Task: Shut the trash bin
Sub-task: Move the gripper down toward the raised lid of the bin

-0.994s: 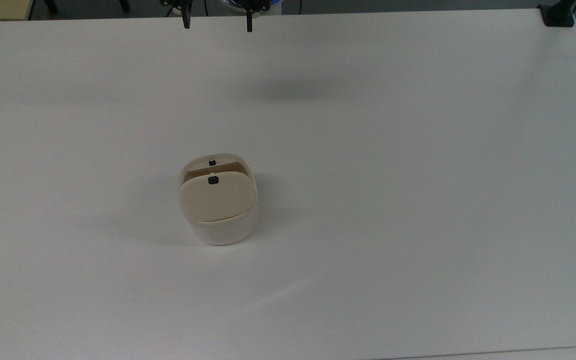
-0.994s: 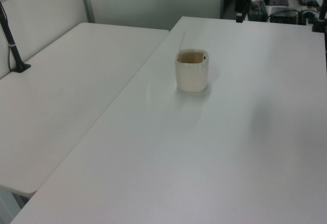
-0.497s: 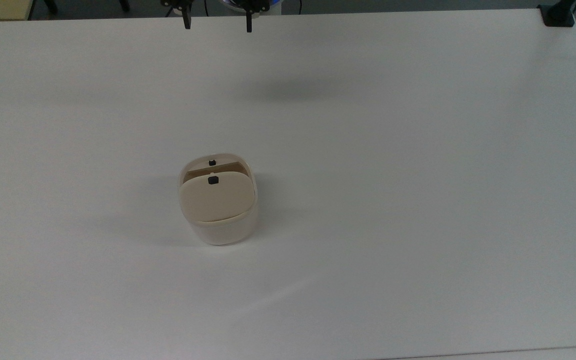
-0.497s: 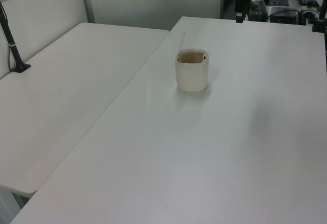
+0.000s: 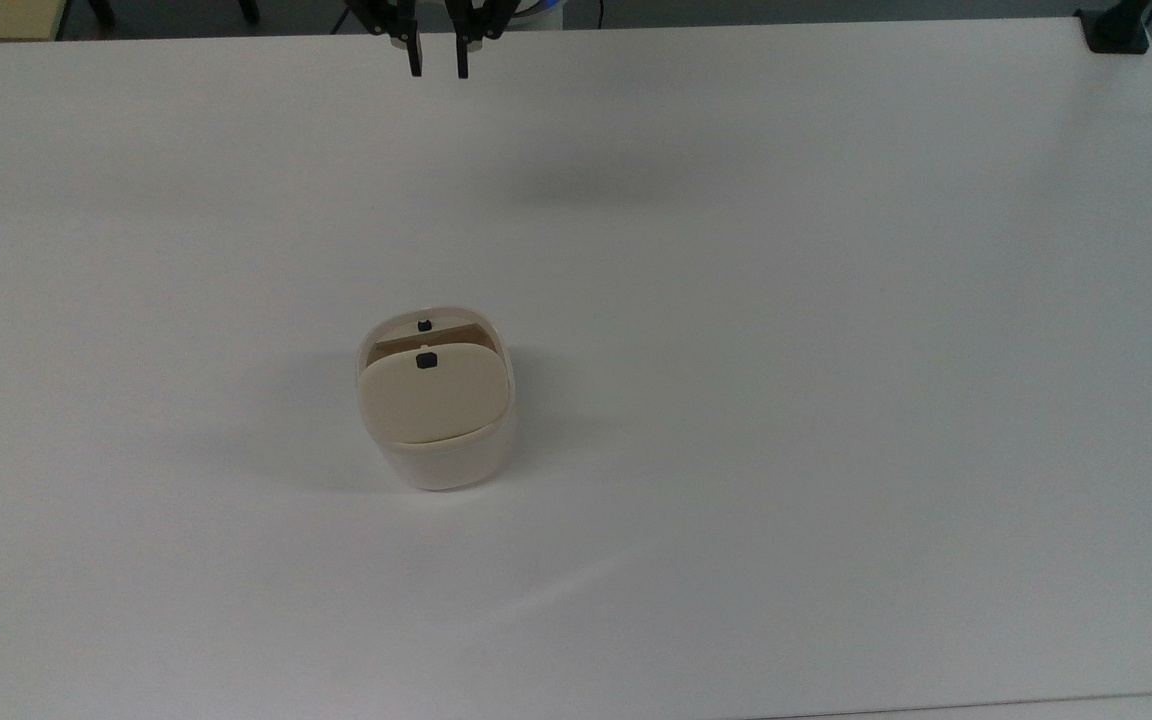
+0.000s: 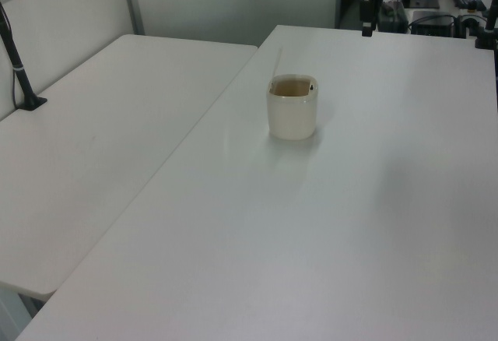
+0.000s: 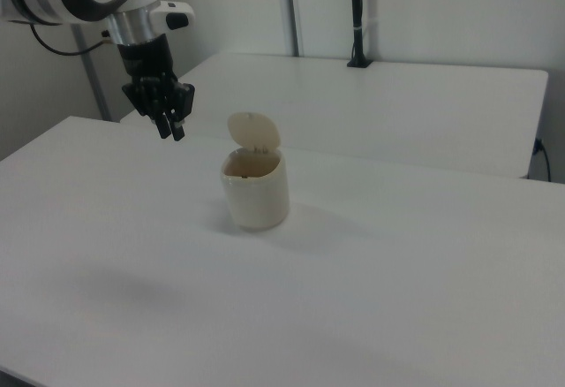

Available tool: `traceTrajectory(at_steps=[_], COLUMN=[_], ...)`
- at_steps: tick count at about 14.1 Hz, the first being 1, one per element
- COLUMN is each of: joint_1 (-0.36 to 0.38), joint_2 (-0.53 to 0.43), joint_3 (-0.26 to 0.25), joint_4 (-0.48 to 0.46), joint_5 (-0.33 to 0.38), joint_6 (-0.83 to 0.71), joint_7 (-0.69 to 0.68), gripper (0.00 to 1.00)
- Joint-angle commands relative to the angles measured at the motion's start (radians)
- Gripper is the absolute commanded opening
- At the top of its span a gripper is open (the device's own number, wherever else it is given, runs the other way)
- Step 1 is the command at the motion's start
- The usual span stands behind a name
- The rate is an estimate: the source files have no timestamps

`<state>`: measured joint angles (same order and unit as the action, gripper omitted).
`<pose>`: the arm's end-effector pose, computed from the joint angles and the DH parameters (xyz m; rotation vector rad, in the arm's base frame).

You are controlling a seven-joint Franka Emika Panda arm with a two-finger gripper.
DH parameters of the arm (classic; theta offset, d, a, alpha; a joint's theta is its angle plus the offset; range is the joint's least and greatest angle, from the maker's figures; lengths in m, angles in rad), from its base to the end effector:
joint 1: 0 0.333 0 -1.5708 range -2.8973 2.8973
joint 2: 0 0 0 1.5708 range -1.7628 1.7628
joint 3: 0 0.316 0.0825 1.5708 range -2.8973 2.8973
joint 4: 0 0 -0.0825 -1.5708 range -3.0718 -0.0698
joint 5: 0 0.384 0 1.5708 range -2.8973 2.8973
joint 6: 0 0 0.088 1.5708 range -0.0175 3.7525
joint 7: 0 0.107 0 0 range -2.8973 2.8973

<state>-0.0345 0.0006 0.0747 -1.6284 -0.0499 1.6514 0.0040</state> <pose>0.5610 0.0176 0.6041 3.0916 0.0613 0.0363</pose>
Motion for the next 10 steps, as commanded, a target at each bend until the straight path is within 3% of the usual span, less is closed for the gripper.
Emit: traceTrajectory(at_steps=[1, 5, 10], joint_1=[0.007, -0.001, -0.005], joint_2=[0.013, 0.091, 0.162], joint_3=[-0.004, -0.007, -0.015], joint_4=[0.010, 0.076, 0.079], joint_5=[-0.008, -0.004, -0.002], joint_6=[0.008, 0.144, 0.466], joint_7=[-0.065, -0.076, -0.065], gripper=[0.00, 0.00, 0.00])
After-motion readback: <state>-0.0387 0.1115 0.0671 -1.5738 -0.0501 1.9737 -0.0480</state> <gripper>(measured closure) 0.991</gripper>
